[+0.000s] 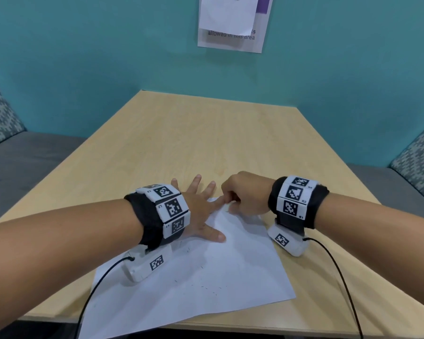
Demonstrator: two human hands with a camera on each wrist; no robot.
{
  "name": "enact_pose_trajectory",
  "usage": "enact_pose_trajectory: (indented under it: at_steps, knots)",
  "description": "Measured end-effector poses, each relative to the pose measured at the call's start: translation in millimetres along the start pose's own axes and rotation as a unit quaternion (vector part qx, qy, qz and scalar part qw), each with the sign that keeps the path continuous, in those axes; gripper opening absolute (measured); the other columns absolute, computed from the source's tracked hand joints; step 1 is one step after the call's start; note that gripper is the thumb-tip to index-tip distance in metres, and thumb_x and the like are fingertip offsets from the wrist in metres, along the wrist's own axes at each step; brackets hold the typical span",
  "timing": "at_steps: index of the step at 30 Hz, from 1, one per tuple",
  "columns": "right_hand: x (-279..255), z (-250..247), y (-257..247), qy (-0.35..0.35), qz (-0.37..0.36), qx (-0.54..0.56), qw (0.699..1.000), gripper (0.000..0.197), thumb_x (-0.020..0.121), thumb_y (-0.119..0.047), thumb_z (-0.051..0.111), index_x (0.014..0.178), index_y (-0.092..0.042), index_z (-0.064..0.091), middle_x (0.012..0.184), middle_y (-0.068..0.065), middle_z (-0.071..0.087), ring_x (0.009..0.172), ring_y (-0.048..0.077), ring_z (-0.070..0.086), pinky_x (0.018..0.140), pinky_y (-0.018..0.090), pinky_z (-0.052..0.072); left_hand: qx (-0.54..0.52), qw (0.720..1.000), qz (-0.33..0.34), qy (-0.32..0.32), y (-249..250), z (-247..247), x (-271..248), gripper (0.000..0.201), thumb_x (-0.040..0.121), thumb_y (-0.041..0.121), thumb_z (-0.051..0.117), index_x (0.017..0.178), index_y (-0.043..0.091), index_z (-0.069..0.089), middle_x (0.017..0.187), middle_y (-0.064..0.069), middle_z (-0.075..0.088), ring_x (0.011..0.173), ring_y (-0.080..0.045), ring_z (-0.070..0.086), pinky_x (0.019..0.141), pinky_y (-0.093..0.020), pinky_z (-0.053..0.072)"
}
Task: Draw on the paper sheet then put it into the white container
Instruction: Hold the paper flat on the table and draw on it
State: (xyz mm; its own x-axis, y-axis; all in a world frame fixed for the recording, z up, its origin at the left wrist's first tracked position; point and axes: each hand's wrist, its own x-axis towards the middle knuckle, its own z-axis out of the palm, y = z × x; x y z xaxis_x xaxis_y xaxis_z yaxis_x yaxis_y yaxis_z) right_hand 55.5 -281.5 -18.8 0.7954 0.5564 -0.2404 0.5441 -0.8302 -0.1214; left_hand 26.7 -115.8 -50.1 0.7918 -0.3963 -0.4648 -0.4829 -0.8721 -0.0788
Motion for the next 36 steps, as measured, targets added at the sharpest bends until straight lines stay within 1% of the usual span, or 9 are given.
enact_pose_trajectory:
  at_steps: [3, 6, 10, 13, 17, 22, 26, 33, 36]
  knots:
    - [4, -6, 15, 0.023, 0.026, 0.012, 0.999, 0.008, 0.081, -0.019, 0.065, 0.085, -0.012, 0.064, 0.078, 0.001, 0.064, 0.070, 0.019, 0.055, 0.062, 0.028, 0.045, 0.004, 1.000, -0.003, 0.004, 2, 1, -1, 0.100, 0.080, 0.086, 0.035, 0.153, 0.042, -0.019, 0.163, 0.001, -0.026, 0.146, -0.034, -0.030, 0.108, -0.076, -0.002]
    - [1, 1, 6, 0.002, -0.005, 0.009, 1.000, 0.008, 0.081, -0.018, 0.063, 0.083, -0.011, 0.063, 0.074, 0.001, 0.062, 0.065, 0.017, 0.051, 0.057, 0.026, 0.041, 0.000, 1.000, 0.010, 0.019, -2, 3, -3, 0.099, 0.080, 0.087, 0.034, 0.150, 0.047, -0.022, 0.164, 0.000, -0.024, 0.147, -0.035, -0.028, 0.108, -0.076, -0.004]
    - [4, -2, 18, 0.013, 0.023, 0.002, 1.000, 0.005, 0.081, -0.020, 0.064, 0.080, -0.015, 0.061, 0.072, -0.001, 0.061, 0.066, 0.019, 0.054, 0.061, 0.030, 0.046, 0.019, 1.000, 0.011, 0.014, -4, 2, -1, 0.100, 0.079, 0.087, 0.033, 0.153, 0.043, -0.018, 0.164, 0.000, -0.024, 0.147, -0.035, -0.028, 0.108, -0.076, -0.003]
    - [5, -1, 23, 0.020, 0.035, 0.001, 0.999, 0.009, 0.081, -0.020, 0.064, 0.077, -0.019, 0.056, 0.067, -0.006, 0.055, 0.064, 0.017, 0.051, 0.059, 0.028, 0.042, 0.030, 0.999, 0.019, 0.018, -4, 1, -1, 0.101, 0.080, 0.087, 0.033, 0.155, 0.040, -0.015, 0.163, 0.001, -0.026, 0.147, -0.034, -0.029, 0.108, -0.076, -0.004]
    - [4, 0, 23, 0.024, 0.038, 0.008, 0.999, 0.010, 0.082, -0.021, 0.064, 0.078, -0.022, 0.055, 0.070, -0.006, 0.056, 0.069, 0.020, 0.055, 0.064, 0.032, 0.048, 0.023, 0.999, 0.029, 0.024, -1, -2, 2, 0.101, 0.080, 0.087, 0.033, 0.155, 0.039, -0.015, 0.163, 0.003, -0.027, 0.147, -0.032, -0.030, 0.109, -0.075, -0.004]
    - [-7, 4, 13, 0.008, -0.005, 0.004, 1.000, 0.006, 0.082, -0.018, 0.060, 0.078, -0.018, 0.056, 0.070, -0.003, 0.058, 0.064, 0.017, 0.051, 0.058, 0.026, 0.041, 0.000, 1.000, 0.024, 0.014, -1, 1, 2, 0.102, 0.078, 0.088, 0.036, 0.152, 0.045, -0.020, 0.163, 0.003, -0.025, 0.147, -0.033, -0.029, 0.108, -0.076, -0.004]
    - [-7, 1, 20, 0.003, 0.017, -0.006, 1.000, 0.003, 0.082, -0.018, 0.063, 0.083, -0.017, 0.060, 0.075, -0.001, 0.061, 0.068, 0.019, 0.055, 0.065, 0.034, 0.050, 0.009, 1.000, 0.023, 0.005, -1, -4, 3, 0.109, 0.076, 0.087, 0.043, 0.154, 0.040, -0.017, 0.162, 0.002, -0.028, 0.146, -0.033, -0.031, 0.107, -0.078, -0.003]
    - [-3, 1, 26, 0.013, 0.037, 0.014, 0.999, 0.008, 0.083, -0.022, 0.064, 0.081, -0.021, 0.057, 0.073, -0.005, 0.058, 0.070, 0.019, 0.056, 0.064, 0.031, 0.048, 0.008, 1.000, 0.028, 0.010, 7, -6, 8, 0.100, 0.081, 0.084, 0.038, 0.154, 0.042, -0.016, 0.162, 0.004, -0.028, 0.147, -0.032, -0.029, 0.108, -0.077, -0.003]
    - [-5, 2, 22, 0.011, 0.030, 0.013, 0.999, 0.009, 0.084, -0.021, 0.064, 0.079, -0.020, 0.056, 0.071, -0.007, 0.055, 0.067, 0.015, 0.052, 0.059, 0.025, 0.041, 0.007, 1.000, 0.023, 0.020, 6, -3, 11, 0.100, 0.080, 0.085, 0.038, 0.153, 0.045, -0.017, 0.163, 0.003, -0.026, 0.148, -0.032, -0.028, 0.107, -0.077, -0.002]
